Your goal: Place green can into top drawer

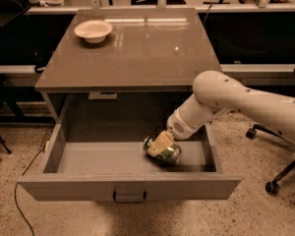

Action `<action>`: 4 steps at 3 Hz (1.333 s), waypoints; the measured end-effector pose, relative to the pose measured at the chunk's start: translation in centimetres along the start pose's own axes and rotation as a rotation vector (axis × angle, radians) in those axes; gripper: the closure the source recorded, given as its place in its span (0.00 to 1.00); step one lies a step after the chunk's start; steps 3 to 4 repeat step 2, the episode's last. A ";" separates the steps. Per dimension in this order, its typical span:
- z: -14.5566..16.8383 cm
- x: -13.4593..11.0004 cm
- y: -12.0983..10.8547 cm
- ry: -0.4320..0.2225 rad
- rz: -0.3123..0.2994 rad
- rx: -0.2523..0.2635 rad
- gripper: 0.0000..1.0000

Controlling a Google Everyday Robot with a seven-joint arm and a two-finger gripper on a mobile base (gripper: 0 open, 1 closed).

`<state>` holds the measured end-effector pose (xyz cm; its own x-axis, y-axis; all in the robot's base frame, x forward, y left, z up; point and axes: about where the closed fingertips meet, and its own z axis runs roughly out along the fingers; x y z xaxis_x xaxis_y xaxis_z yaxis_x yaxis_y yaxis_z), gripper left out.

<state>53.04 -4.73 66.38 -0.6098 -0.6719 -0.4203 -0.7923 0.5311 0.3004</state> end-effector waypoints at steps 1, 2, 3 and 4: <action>-2.5 0.4 -1.2 -0.051 0.023 0.063 0.00; -6.8 3.2 -2.2 -0.112 0.088 0.155 0.00; -6.8 3.2 -2.2 -0.112 0.088 0.155 0.00; -6.8 3.2 -2.2 -0.112 0.088 0.155 0.00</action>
Offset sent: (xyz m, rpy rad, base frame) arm -0.0261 -0.1591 0.0735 -0.0228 -0.2050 -0.3693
